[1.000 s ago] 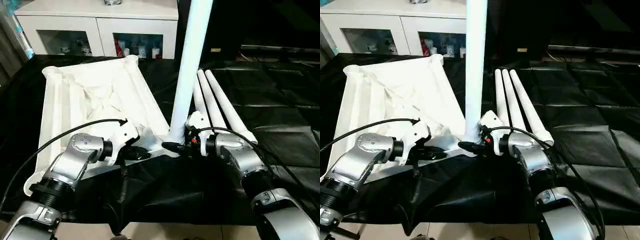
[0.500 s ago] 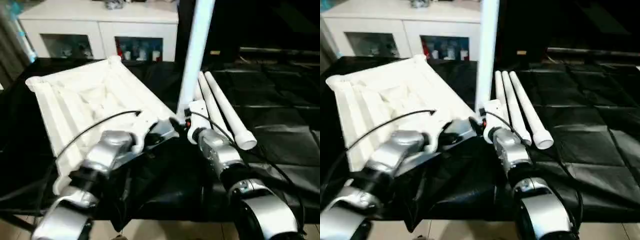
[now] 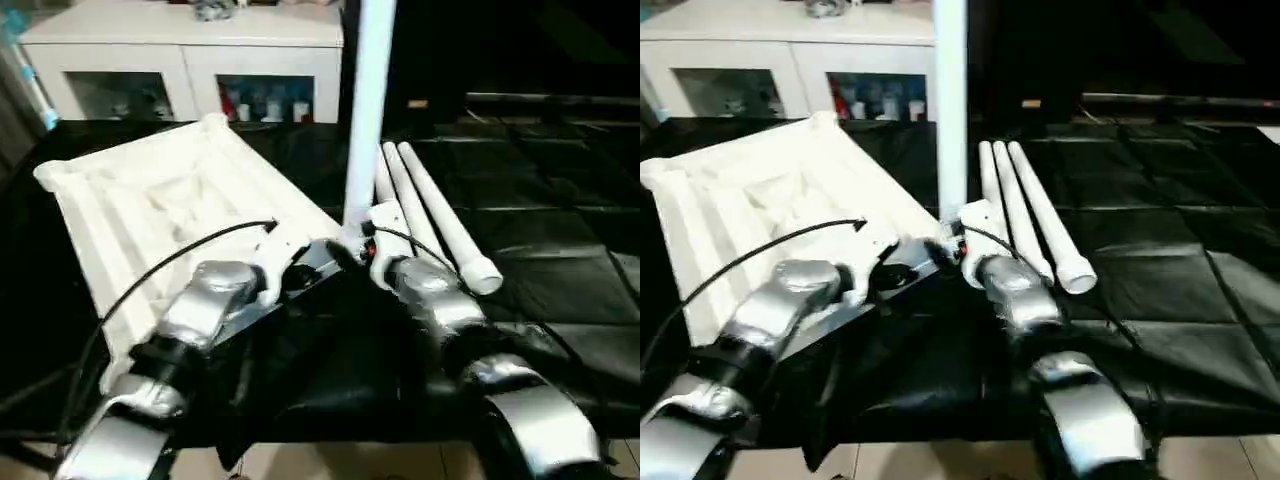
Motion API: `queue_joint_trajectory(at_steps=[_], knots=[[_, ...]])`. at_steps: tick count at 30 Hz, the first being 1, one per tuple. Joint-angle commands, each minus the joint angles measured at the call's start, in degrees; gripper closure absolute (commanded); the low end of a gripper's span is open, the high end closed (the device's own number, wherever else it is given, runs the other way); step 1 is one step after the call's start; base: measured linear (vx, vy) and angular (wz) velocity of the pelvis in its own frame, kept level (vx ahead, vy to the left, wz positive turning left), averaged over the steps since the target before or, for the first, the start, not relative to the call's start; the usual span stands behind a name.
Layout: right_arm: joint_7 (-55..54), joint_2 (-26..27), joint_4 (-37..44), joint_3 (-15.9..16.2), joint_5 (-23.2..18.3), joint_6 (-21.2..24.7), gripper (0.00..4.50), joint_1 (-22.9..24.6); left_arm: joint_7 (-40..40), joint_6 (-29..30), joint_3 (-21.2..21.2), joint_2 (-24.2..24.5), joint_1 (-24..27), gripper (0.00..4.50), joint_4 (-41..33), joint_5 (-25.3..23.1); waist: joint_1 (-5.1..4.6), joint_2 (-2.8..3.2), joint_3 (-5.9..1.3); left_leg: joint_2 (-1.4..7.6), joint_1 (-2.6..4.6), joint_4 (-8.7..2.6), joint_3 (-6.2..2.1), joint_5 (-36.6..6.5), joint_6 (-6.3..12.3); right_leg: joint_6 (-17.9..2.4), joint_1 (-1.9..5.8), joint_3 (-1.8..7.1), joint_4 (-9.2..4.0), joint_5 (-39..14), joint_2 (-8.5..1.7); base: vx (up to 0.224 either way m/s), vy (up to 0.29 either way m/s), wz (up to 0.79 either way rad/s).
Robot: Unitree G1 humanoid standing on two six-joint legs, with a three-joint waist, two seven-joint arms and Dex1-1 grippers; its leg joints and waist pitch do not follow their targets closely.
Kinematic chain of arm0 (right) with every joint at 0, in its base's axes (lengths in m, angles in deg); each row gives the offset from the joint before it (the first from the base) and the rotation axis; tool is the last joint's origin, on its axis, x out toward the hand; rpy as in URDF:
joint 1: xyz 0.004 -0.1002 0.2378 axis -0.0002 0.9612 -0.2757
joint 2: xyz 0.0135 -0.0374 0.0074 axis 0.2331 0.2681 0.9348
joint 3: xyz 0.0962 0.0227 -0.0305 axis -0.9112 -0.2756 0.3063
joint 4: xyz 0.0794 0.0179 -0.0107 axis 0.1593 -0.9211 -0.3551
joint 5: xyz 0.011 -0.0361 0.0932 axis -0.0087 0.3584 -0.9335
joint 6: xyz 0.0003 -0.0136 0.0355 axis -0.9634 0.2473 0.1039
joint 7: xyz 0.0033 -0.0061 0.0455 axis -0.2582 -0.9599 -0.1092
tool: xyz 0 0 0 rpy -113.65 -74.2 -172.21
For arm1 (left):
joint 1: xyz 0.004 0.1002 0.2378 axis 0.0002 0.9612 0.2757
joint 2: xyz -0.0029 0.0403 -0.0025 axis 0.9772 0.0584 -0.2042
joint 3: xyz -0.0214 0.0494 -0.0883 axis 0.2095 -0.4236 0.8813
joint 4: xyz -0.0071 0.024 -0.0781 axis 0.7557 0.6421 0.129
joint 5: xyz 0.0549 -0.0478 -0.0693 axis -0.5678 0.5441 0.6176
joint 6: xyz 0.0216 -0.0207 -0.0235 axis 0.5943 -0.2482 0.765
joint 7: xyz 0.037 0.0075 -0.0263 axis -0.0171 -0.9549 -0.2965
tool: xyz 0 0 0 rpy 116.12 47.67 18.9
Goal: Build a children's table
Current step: Rotate leg to tighten
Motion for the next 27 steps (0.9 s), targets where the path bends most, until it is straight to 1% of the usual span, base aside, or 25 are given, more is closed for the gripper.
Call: queue_joint_trajectory(at_steps=[1, 2, 4, 5, 6, 7, 8, 9, 10, 12, 13, 14, 16, 17, 18, 19, 20, 21, 22, 23, 24, 27], knots=[[6.0, 0.6, 1.3, 3.7, 1.1, 0.5, 0.64, 1.4, -1.3, -1.3, -0.6, 0.3, 1.0, 4.5, 0.0, 0.1, 0.33, -0.38, -4.11, 0.72, -0.22, -3.7, -0.17, -18.1, 2.22, -8.3, 2.6, 2.37, -5.04, -23.4, -3.38, 0.0, 0.0, 0.0], [8.0, -0.5, 2.8, 3.8, 0.8, 0.6, 0.64, 2.1, -3.8, -1.7, -0.9, 1.3, 1.9, 4.5, -1.2, 0.9, 0.32, -0.34, -4.03, 0.75, -0.11, -3.67, -0.07, -17.7, 2.38, -9.0, 2.52, 2.4, -5.05, -22.6, -3.37, 0.0, 0.0, 0.0], [9.8, -1.4, 3.9, 3.9, 0.5, 0.9, 0.64, 2.6, -6.2, -2.5, -1.2, 2.3, 2.7, 4.5, -2.3, 1.5, 0.35, -0.32, -4.15, 0.81, -0.23, -3.63, -0.06, -17.1, 2.47, -9.5, 2.71, 2.47, -4.8, -21.5, -3.46, 0.0, 0.0, 0.0], [12.2, -2.7, 5.5, 4.1, 0.4, 1.0, 0.64, 3.4, -10.0, -3.2, -1.7, 3.7, 4.1, 4.5, -4.5, 2.8, 0.37, -0.06, -4.3, 0.81, -0.12, -3.57, -0.03, -16.2, 2.55, -10.4, 2.67, 2.49, -4.55, -19.6, -3.39, 0.0, 0.0, 0.0], [13.7, -3.7, 6.6, 4.4, 0.3, 0.9, 0.64, 3.9, -12.3, -2.9, -2.1, 4.8, 5.1, 4.5, -6.1, 3.6, 0.32, -0.2, -4.37, 0.91, -0.18, -3.56, 0.0, -15.7, 2.67, -10.7, 2.86, 2.56, -4.43, -18.3, -3.4, 0.0, 0.0, 0.0], [15.2, -4.5, 7.8, 4.6, 0.2, 1.0, 0.64, 4.5, -13.9, -2.8, -2.4, 5.8, 5.8, 4.5, -7.4, 4.0, 0.4, -0.13, -4.38, 1.0, -0.26, -3.56, 0.09, -14.9, 2.99, -11.5, 2.83, 2.56, -4.2, -16.5, -3.36, 0.0, 0.0, 0.0], [15.3, -4.6, 7.8, 4.6, 0.2, 1.0, 0.64, 4.5, -14.0, -2.8, -2.4, 5.8, 5.8, 4.5, -7.4, 4.0, 0.43, -0.13, -4.34, 1.04, -0.19, -3.53, 0.16, -14.8, 3.14, -11.7, 2.8, 2.62, -4.22, -16.0, -3.32, 0.0, 0.0, 0.0], [18.1, -6.2, 10.0, 5.0, -0.3, 1.4, 0.64, 5.5, -16.0, -3.5, -2.6, 7.4, 6.8, 4.5, -8.4, 4.1, 0.45, -0.04, -4.38, 1.04, -0.12, -3.48, 0.27, -14.4, 3.35, -12.4, 2.71, 2.62, -4.04, -14.9, -3.18, 0.0, 0.0, 0.0], [19.3, -6.8, 10.8, 5.1, -0.6, 1.6, 0.64, 5.9, -16.6, -3.8, -2.5, 7.9, 7.1, 4.5, -8.6, 4.1, 0.53, -0.04, -4.32, 1.13, -0.1, -3.6, 0.25, -14.6, 3.41, -12.4, 2.82, 2.56, -3.98, -14.7, -3.04, 0.0, 0.0, 0.0], [21.7, -8.0, 12.6, 5.4, -1.1, 2.1, 0.64, 6.6, -18.1, -4.3, -2.4, 9.1, 7.6, 4.5, -8.9, 4.1, 0.92, 0.05, -4.23, 1.17, 0.11, -3.57, 0.35, -15.1, 3.28, -12.2, 2.69, 2.61, -4.17, -15.6, -3.13, 0.0, 0.0, 0.0], [21.7, -8.0, 12.6, 5.4, -1.1, 2.1, 0.64, 6.6, -18.1, -4.3, -2.4, 9.1, 7.6, 4.5, -8.9, 4.1, 1.11, 0.04, -4.23, 1.17, 0.04, -3.61, 0.35, -15.3, 3.06, -12.1, 2.74, 2.6, -4.12, -16.2, -3.16, 0.0, 0.0, 0.0], [22.7, -8.4, 13.3, 5.5, -1.3, 2.3, 0.64, 6.8, -18.8, -4.2, -2.3, 9.6, 7.8, 4.5, -9.2, 4.2, 1.19, 0.03, -4.16, 1.17, 0.16, -3.69, 0.33, -15.8, 2.74, -11.8, 2.64, 2.6, -4.24, -17.1, -3.18, 0.0, 0.0, 0.0], [25.0, -9.3, 14.8, 6.0, -1.6, 2.7, 0.64, 7.4, -19.6, -4.5, -2.1, 10.7, 8.2, 4.5, -9.3, 4.3, 1.27, 0.01, -4.12, 1.15, 0.13, -3.71, 0.29, -16.2, 2.49, -11.5, 2.69, 2.61, -4.32, -18.0, -3.23, 0.0, 0.0, 0.0], [26.7, -9.9, 16.0, 6.2, -2.0, 3.5, 0.64, 7.9, -20.2, -4.4, -1.9, 11.5, 8.4, 4.5, -9.5, 4.5, 1.34, -0.06, -4.09, 1.09, 0.11, -3.75, 0.25, -16.2, 2.33, -10.9, 2.72, 2.6, -4.33, -18.8, -3.14, 0.0, 0.0, 0.0], [26.7, -9.9, 16.0, 6.2, -2.0, 3.5, 0.64, 7.9, -20.2, -4.4, -1.9, 11.5, 8.4, 4.5, -9.5, 4.5, 1.33, -0.07, -4.09, 1.13, 0.07, -3.78, 0.23, -16.3, 2.3, -10.8, 2.74, 2.61, -4.34, -18.9, -3.19, 0.0, 0.0, 0.0], [28.3, -10.2, 17.1, 6.4, -2.6, 4.1, 0.64, 8.3, -20.8, -4.4, -1.6, 12.2, 8.6, 4.5, -9.7, 4.6, 1.32, -0.35, -4.11, 1.09, 0.08, -3.75, 0.26, -16.1, 2.29, -10.6, 2.72, 2.62, -4.4, -19.1, -3.19, 0.0, 0.0, 0.0], [28.9, -10.4, 17.5, 6.4, -2.8, 4.3, 0.64, 8.5, -21.1, -4.4, -1.6, 12.5, 8.7, 4.5, -9.8, 4.7, 1.38, -0.3, -4.13, 1.09, 0.04, -3.75, 0.21, -15.9, 2.36, -10.6, 2.79, 2.62, -4.33, -19.1, -3.22, 0.0, 0.0, 0.0], [29.3, -10.5, 18.0, 6.4, -3.0, 4.6, 0.78, 8.7, -21.4, -4.4, -1.4, 12.7, 8.8, 4.5, -9.9, 4.7, 1.39, -0.23, -4.14, 1.12, 0.05, -3.76, 0.22, -15.6, 2.39, -10.5, 2.73, 2.64, -4.33, -19.0, -3.24, 0.0, 0.0, 0.0], [29.6, -10.4, 18.3, 6.4, -3.3, 5.0, 0.89, 8.8, -21.7, -4.4, -1.4, 12.8, 8.8, 4.5, -9.9, 4.9, 1.36, -0.3, -4.13, 1.1, 0.04, -3.72, 0.23, -15.4, 2.45, -10.6, 2.73, 2.63, -4.34, -19.0, -3.24, 0.0, 0.0, 0.0], [29.8, -10.4, 18.3, 6.5, -3.4, 5.1, 0.89, 8.9, -21.8, -4.3, -1.4, 12.8, 8.9, 4.5, -10.0, 5.0, 1.34, -0.33, -4.14, 1.07, -0.02, -3.71, 0.23, -15.1, 2.44, -10.6, 2.76, 2.62, -4.3, -18.9, -3.23, 0.0, 0.0, 0.0], [29.8, -10.3, 18.4, 6.5, -3.5, 5.0, 0.99, 8.9, -21.9, -4.2, -1.4, 12.8, 8.9, 4.5, -10.0, 5.0, 1.3, -0.31, -4.14, 1.08, -0.04, -3.7, 0.22, -15.0, 2.42, -10.6, 2.75, 2.62, -4.29, -18.9, -3.26, 0.0, 0.0, 0.0], [28.8, -9.3, 17.7, 5.8, -4.0, 3.8, 1.22, 9.2, -20.6, -3.9, -1.7, 12.7, 8.7, 4.5, -9.2, 4.0, 1.26, -0.34, -4.13, 1.06, 0.04, -3.67, 0.24, -15.0, 2.35, -10.7, 2.66, 2.64, -4.36, -19.2, -3.32, 0.0, 0.0, 0.0]])
